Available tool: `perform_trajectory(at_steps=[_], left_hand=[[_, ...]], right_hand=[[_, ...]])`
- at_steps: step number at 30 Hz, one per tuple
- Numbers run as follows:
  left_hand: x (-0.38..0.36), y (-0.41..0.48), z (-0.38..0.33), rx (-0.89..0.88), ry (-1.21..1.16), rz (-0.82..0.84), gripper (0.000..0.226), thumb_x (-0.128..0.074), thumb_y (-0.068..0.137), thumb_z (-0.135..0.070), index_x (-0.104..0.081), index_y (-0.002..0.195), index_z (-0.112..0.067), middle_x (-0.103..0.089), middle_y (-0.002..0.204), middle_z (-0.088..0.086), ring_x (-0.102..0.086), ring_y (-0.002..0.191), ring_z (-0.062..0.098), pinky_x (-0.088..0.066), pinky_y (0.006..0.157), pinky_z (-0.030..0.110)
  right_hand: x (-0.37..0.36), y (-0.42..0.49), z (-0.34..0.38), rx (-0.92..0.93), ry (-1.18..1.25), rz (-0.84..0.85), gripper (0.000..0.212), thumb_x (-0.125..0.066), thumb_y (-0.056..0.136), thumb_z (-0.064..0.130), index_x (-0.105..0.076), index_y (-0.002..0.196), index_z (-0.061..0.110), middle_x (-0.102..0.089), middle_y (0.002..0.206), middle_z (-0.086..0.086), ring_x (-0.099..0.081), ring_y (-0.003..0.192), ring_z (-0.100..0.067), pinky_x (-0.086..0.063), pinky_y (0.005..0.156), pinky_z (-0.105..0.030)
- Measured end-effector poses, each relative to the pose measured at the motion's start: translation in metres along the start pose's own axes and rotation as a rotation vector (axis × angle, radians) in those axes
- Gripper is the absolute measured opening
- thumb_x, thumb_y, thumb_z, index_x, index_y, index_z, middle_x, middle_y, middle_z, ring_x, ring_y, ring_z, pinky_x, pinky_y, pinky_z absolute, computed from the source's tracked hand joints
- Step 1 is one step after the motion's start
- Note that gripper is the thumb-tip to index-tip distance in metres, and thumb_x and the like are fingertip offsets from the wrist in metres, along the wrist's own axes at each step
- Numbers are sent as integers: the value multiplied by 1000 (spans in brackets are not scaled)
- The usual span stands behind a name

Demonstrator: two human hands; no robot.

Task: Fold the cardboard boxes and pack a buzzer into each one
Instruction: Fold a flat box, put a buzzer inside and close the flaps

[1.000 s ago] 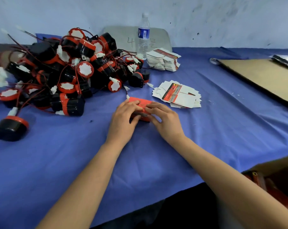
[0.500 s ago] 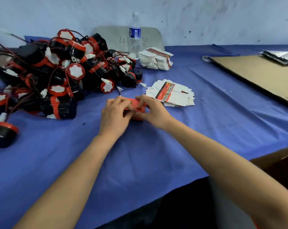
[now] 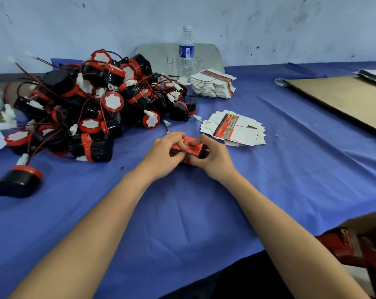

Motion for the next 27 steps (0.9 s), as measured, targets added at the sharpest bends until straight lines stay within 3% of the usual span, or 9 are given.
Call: perform_trajectory(at_steps=[3,6,9,11,14,16,19,23,27], left_hand=[[-2,2,1,17,46,20,26,-63,87,-10,-52,78,-32,-50,137,-10,-40,123,25,-35,99,34],[-2,2,4,23,60,31,19,-67,85,-15,-54,82,-28,-47,121,-20,-33,115,18,-28,91,26],[0,2,2,-13,117,-41,23,-72,83,-23,-55,75,-36,-45,113,-13,-30,109,15,-21,89,20],[-2,-1,3,-36,87,-113,17,-74,82,-23,-61,78,-33,-44,110,-6,-31,109,10,-20,91,14],[-9,-13,10,-35,-98,-142,22,-74,84,-17,-64,85,-37,-41,116,-5,-43,107,-4,-28,91,6],[-13,-18,14,-45,-112,-156,27,-74,83,-15,-64,88,-40,-43,122,-7,-46,113,-1,-34,96,13],[-14,-16,15,-50,-110,-171,29,-75,83,-14,-64,87,-40,-48,125,-7,-47,120,13,-38,102,28],[-15,-15,17,-41,-143,-165,30,-76,82,-14,-64,87,-41,-50,119,-6,-52,110,10,-41,96,19],[-17,-18,19,-57,-44,-153,49,-78,79,-24,-55,114,-49,-48,121,-8,-48,103,-1,-40,92,13]], right_hand=[[2,-1,-3,-5,55,26,28,-80,75,17,-60,93,27,-69,97,-8,-66,85,-28,-52,84,-48],[4,-3,-5,-34,189,89,31,-80,77,15,-61,97,29,-69,103,-7,-66,93,-27,-52,89,-48],[6,-2,-4,-34,281,142,34,-75,81,5,-63,107,23,-67,114,-10,-64,107,-27,-49,98,-47],[8,-1,-5,-17,323,167,35,-70,83,-2,-64,112,17,-67,116,-11,-63,109,-25,-49,99,-39],[12,0,-5,-46,421,168,23,-66,87,0,-67,105,13,-71,104,-4,-66,97,-11,-51,87,-22],[13,2,-4,-48,437,137,18,-61,91,1,-68,102,14,-72,97,4,-66,90,-2,-49,82,-18],[10,5,-1,-51,421,152,39,-54,95,-1,-56,123,26,-64,115,0,-63,101,-7,-51,88,-25],[9,12,5,-99,421,222,67,-49,95,-5,-37,140,44,-53,134,-6,-53,121,-15,-46,97,-30],[9,5,7,-113,427,282,60,-50,96,-2,-39,143,35,-51,139,-2,-52,123,-11,-43,96,-21]])
Point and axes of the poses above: each hand's wrist, its own y-axis towards the middle knuckle, its own x-axis out of the back of the hand, z = x × y, the point moved 2 cm from there along y, towards the middle knuckle
